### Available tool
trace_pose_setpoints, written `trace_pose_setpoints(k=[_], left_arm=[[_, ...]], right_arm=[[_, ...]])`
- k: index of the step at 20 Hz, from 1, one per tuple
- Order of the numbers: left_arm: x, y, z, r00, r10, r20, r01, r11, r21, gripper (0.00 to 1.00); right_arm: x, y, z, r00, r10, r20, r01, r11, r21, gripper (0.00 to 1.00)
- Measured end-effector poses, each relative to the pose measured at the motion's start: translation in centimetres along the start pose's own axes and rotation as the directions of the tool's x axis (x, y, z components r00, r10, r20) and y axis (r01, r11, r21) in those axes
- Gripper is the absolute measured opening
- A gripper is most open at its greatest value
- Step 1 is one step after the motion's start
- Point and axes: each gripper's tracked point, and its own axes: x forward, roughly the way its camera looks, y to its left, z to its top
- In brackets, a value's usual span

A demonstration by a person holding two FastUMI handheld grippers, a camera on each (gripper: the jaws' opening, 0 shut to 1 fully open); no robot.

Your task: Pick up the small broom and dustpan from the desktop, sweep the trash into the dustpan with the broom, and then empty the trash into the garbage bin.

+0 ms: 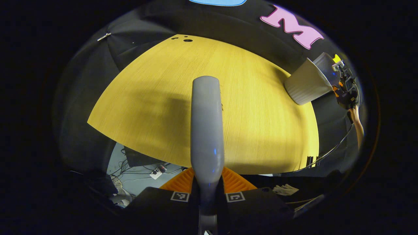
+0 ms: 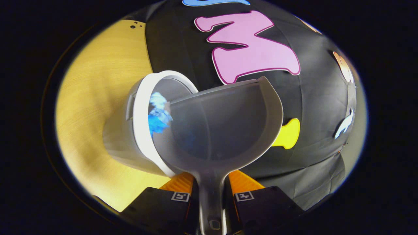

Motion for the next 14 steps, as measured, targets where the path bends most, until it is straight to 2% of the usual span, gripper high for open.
trace_pose_setpoints(k=[2, 3, 4, 5, 7, 8, 10, 14], left_arm=[[-0.1, 0.0, -0.1, 1.000, 0.000, -0.003, 0.000, 1.000, 0.013, 0.26], [0.0, 0.1, -0.2, 1.000, 0.007, -0.005, -0.007, 1.000, 0.022, 0.29], [0.0, 0.4, -0.1, 1.000, 0.022, -0.004, -0.022, 0.999, 0.034, 0.26], [0.0, 0.5, 0.0, 0.999, 0.034, 0.000, -0.034, 0.998, 0.044, 0.22], [-0.1, -0.1, 0.5, 1.000, 0.026, 0.014, -0.027, 0.998, 0.051, 0.30], [-0.1, -0.4, 0.8, 1.000, 0.019, 0.022, -0.020, 0.998, 0.053, 0.26], [-0.1, -1.1, 1.3, 1.000, 0.008, 0.030, -0.010, 0.998, 0.062, 0.26], [-0.1, -1.9, 2.3, 0.999, -0.012, 0.042, 0.009, 0.998, 0.058, 0.26]], right_arm=[[0.0, 0.0, 0.0, 1.000, -0.006, 0.001, 0.006, 1.000, -0.022, 0.35], [0.0, 0.0, 0.0, 1.000, -0.007, 0.004, 0.007, 1.000, -0.023, 0.36], [0.1, 0.0, -0.1, 1.000, -0.004, 0.001, 0.004, 1.000, -0.013, 0.36], [0.0, -0.1, -0.3, 1.000, 0.003, -0.010, -0.002, 1.000, 0.013, 0.36], [0.2, 0.0, -0.6, 0.999, 0.030, -0.039, -0.026, 0.995, 0.093, 0.36], [0.3, -0.1, -0.9, 0.997, 0.051, -0.057, -0.042, 0.989, 0.144, 0.36], [0.4, -0.2, -0.9, 0.993, 0.098, -0.067, -0.075, 0.956, 0.283, 0.36], [0.1, -0.7, -0.2, 0.984, 0.156, -0.087, -0.090, 0.854, 0.512, 0.36]])
